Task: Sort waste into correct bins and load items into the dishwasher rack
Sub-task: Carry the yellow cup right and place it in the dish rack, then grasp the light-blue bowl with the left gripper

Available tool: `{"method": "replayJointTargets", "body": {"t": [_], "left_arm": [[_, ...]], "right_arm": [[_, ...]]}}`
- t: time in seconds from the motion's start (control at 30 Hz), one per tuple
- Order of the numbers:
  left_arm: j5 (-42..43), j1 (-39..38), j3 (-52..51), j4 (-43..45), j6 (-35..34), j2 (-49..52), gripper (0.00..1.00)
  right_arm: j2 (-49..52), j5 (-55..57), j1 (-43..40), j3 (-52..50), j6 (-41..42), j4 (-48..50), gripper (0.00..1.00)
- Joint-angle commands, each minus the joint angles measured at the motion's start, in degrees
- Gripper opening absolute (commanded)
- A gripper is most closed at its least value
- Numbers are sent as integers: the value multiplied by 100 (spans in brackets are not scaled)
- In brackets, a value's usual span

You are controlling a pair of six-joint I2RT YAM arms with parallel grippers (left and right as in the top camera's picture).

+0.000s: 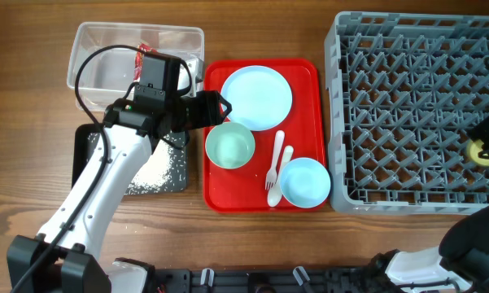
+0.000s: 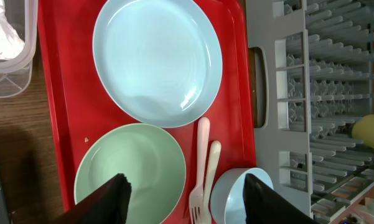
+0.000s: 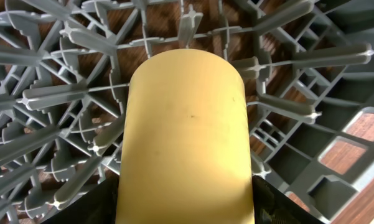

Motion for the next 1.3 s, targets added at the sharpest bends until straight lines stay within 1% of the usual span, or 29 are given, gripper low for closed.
{"method": "replayJointTargets", "body": {"t": [0.0, 0.07, 0.23, 0.4, 0.5, 0.63, 0.73, 0.9, 1.03, 1.13, 1.27], "left_arm": [[-76, 2, 48, -7, 92, -68, 63], [-76, 2, 48, -9, 92, -70, 63], [-74, 2, 48, -63, 92, -70, 64], [-72, 2, 48, -122, 92, -70, 64], [-72, -55, 48, -146, 92, -68, 64], [-76, -350, 48, -122, 94, -44, 64], [-225, -721, 48, -122, 94, 35, 64], [-337, -1408, 48, -107, 90, 326, 65], [-337, -1895, 48, -17, 90, 636, 65], [-420, -2249, 48, 57, 70, 938, 64], [-588, -2599, 48, 122, 70, 1331, 64]], "right_arm": [[101, -173, -46, 81, 22, 33, 100], [85, -452, -46, 92, -4, 31, 100], [0, -466, -46, 151, -85, -129, 100], [-321, -673, -39, 566, -79, -376, 100], [-643, -1322, -39, 800, -96, -457, 100], [-1097, -2470, 42, 807, -501, -479, 100], [-1314, -2704, 363, 807, -682, -568, 100], [-1449, -2688, 1224, 807, -898, -625, 100], [-1436, -2470, 1845, 804, -896, -616, 100], [-1436, -2190, 2127, 804, -894, -619, 100], [-1436, -2155, 2302, 804, -894, -621, 100]]}}
